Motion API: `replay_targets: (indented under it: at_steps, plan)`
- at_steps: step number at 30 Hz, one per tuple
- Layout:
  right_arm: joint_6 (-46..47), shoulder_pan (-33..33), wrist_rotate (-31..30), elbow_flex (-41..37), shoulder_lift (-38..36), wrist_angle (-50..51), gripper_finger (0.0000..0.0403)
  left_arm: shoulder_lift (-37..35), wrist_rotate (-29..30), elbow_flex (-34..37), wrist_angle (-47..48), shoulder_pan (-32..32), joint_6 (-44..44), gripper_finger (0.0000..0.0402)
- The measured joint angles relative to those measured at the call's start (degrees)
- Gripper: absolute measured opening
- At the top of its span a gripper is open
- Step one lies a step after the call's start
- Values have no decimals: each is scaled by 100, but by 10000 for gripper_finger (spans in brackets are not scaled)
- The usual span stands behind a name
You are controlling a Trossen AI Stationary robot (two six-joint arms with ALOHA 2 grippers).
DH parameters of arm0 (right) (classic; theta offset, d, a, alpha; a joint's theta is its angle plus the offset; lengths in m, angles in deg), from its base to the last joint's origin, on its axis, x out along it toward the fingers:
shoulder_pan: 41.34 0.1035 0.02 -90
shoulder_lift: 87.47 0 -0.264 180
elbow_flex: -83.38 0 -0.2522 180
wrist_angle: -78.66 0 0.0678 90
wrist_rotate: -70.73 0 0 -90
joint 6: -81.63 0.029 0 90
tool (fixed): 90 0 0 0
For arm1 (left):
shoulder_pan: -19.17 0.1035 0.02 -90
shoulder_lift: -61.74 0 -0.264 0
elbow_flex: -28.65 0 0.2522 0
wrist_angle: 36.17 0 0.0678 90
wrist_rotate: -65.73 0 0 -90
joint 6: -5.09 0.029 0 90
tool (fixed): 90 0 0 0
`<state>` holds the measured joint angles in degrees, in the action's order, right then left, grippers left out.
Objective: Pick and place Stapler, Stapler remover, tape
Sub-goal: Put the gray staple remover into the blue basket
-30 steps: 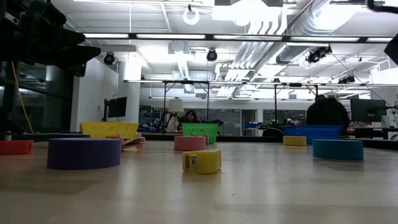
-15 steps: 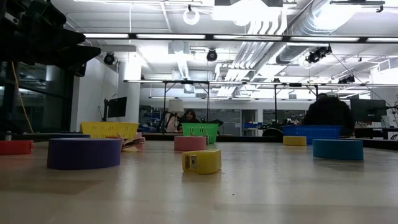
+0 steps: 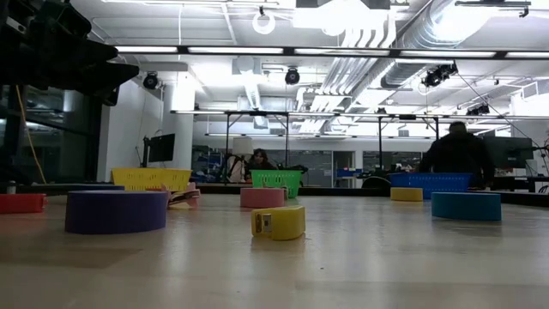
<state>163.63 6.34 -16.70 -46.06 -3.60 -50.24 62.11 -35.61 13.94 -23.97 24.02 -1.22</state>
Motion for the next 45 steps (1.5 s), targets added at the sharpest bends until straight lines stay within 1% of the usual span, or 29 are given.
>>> replay_targets:
  at_steps: [7, 11, 21, 26, 33, 38, 45]
  plan:
    - [-155, -14, 1, -7, 4, 100, 272, -1, 0, -2, 0, 0, 1, 211]
    - [-267, -93, 150, -8, 7, 153, 272, 1, 1, 0, 0, 1, 0, 211]
    - [-795, -629, 319, -24, 11, 249, 272, 0, 1, 0, 0, -1, 0, 211]
    - [-1007, -828, 291, -25, 13, 245, 272, 1, 1, -2, 0, 1, 0, 211]
    - [-1050, -894, 197, -26, 13, 234, 271, 1, 1, -2, 0, 1, 0, 211]
    - [-1151, -896, 148, -26, 13, 221, 253, 0, 0, -1, 0, 0, 0, 211]
    - [-1161, -898, 144, -24, 13, 223, 212, -1, -1, 0, 0, -1, 0, 211]
